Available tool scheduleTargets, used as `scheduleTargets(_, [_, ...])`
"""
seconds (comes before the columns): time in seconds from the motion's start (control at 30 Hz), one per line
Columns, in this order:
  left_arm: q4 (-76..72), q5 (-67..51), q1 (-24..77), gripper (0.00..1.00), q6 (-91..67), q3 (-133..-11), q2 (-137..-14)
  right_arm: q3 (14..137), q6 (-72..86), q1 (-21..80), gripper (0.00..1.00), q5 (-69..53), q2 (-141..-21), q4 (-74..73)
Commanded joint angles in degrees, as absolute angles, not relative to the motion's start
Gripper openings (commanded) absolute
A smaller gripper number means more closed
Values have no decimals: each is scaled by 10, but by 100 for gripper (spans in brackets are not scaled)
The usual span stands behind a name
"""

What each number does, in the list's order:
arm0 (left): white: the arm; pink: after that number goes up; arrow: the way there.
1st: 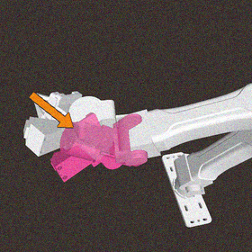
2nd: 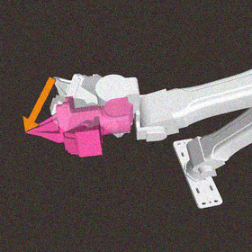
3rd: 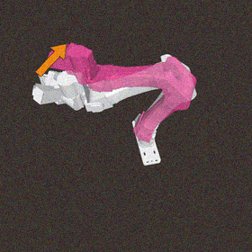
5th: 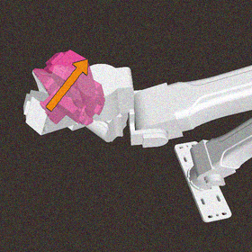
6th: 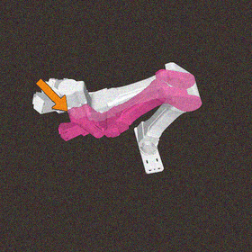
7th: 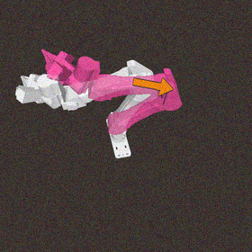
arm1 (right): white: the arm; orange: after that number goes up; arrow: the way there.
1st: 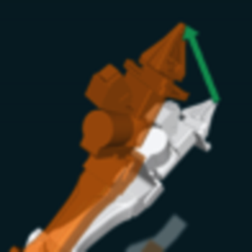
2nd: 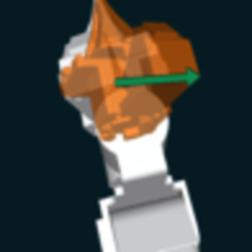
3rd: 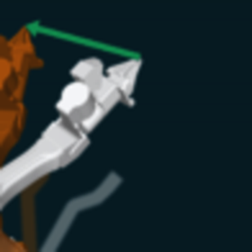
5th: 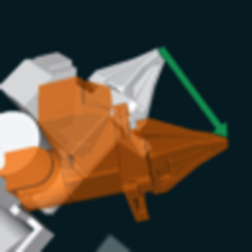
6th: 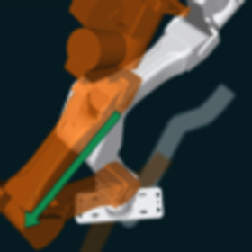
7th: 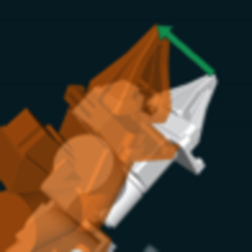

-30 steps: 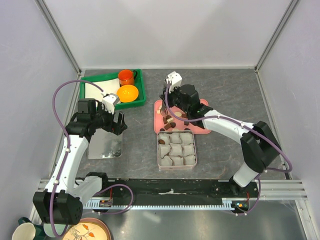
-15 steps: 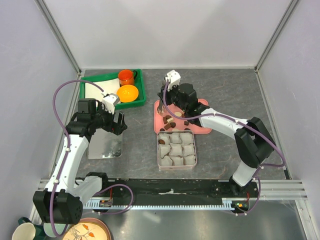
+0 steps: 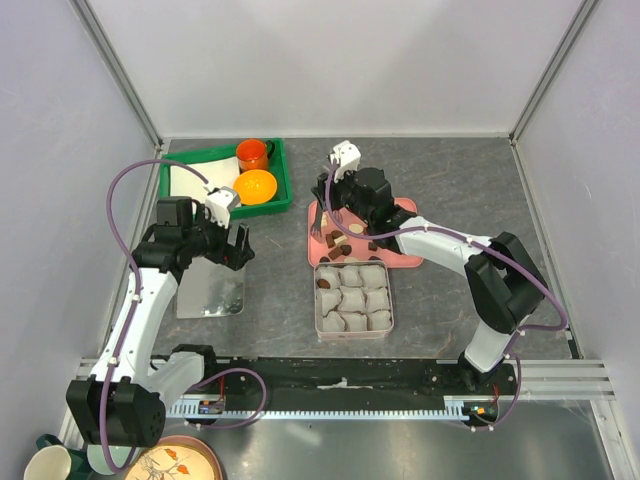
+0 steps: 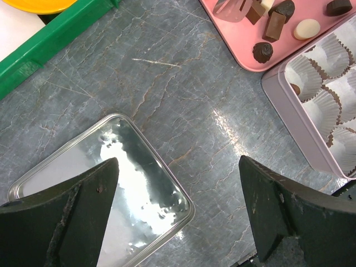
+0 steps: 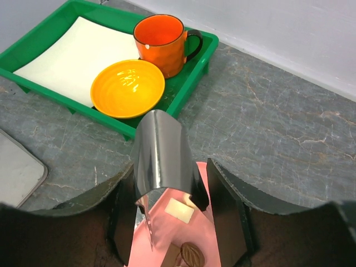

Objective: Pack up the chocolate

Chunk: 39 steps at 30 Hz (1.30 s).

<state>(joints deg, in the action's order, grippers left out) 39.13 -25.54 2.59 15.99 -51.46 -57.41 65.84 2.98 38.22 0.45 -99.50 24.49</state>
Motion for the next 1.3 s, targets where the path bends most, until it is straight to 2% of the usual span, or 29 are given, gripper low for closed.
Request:
scheduleTargets(0.0, [389, -254, 22, 95, 182, -533, -574, 677, 36, 381, 58, 4, -1005, 286])
scheduleTargets(0.23, [391, -248, 22, 95, 183, -532, -573, 675, 52, 381, 54, 3, -1020, 289])
scheduleTargets(1.13, [386, -255, 22, 95, 180, -523, -573, 517, 96, 388, 43, -48, -1004, 323])
scheduleTargets(1.27, [385, -258, 22, 95, 178, -519, -571, 501, 98, 389, 37, -46, -1007, 335])
